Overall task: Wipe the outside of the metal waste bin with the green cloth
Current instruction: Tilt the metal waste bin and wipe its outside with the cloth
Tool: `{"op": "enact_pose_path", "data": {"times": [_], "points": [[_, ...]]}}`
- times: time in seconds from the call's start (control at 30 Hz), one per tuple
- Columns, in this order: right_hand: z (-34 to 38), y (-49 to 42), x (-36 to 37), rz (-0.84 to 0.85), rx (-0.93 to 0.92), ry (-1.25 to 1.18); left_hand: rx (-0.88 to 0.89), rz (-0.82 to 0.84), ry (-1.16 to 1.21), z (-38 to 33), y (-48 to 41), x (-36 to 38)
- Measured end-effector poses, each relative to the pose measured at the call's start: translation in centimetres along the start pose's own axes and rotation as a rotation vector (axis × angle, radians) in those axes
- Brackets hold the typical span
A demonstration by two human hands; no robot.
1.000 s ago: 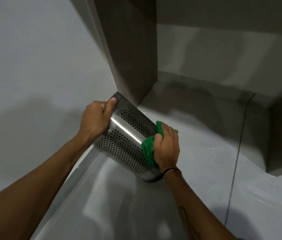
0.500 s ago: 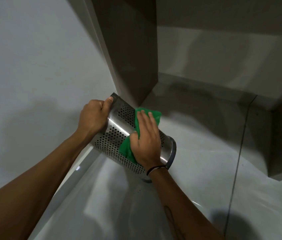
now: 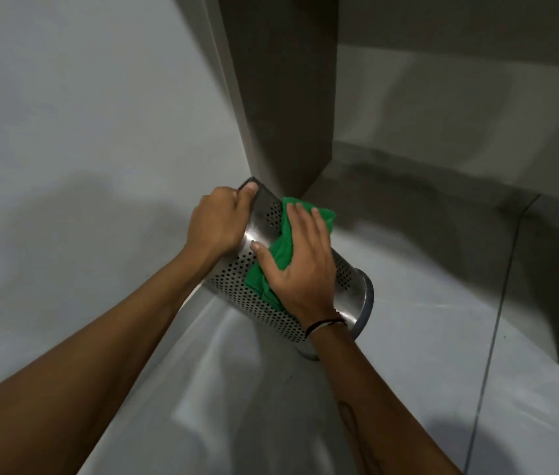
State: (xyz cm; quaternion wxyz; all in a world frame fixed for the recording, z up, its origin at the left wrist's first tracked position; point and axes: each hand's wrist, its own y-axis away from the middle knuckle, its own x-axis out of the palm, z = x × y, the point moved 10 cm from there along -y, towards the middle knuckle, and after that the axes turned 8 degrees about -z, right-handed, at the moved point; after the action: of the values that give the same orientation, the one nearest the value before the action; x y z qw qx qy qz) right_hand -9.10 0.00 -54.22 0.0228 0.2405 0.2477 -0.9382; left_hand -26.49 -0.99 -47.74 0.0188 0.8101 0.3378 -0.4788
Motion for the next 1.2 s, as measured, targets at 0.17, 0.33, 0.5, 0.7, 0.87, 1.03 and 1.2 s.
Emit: {"op": "enact_pose_path", "data": {"times": [0.17,0.33,0.5,0.7,0.87,1.03,1.2], "points": [[-4.0,-2.5,-1.2,0.053,0.111,-0.101,-0.196,0.494,0.52,0.3,1.5,1.0],[-7.7,-5.6,-2.0,0.055,0.249,-0.196,0.044,0.787,0.394,1.3,5.4,1.2],[-6.5,-4.7,-2.6,-0.029,0.151,-0.16,0.183,0.572,0.332,0.7,4.7,1.1],[2.3,2.4,1.8,-0.035,-0.421,0.122,0.096,0.345,0.449,1.3,3.5,0.9],[-2.1,-1.3,-0.7,-0.154,0.023,-0.016,0.098,0.159,0.365,0.7,3.2,1.0],[4.3,-0.4,1.5,-0.129,-0.268,0.047,0.032,0.116,0.424,0.6,3.6,1.2],[-0.7,-1.3,0.0,-0.058,-0.086,0.006,-0.028,0.1,0.447,2.0,3.6,0.9]]}}
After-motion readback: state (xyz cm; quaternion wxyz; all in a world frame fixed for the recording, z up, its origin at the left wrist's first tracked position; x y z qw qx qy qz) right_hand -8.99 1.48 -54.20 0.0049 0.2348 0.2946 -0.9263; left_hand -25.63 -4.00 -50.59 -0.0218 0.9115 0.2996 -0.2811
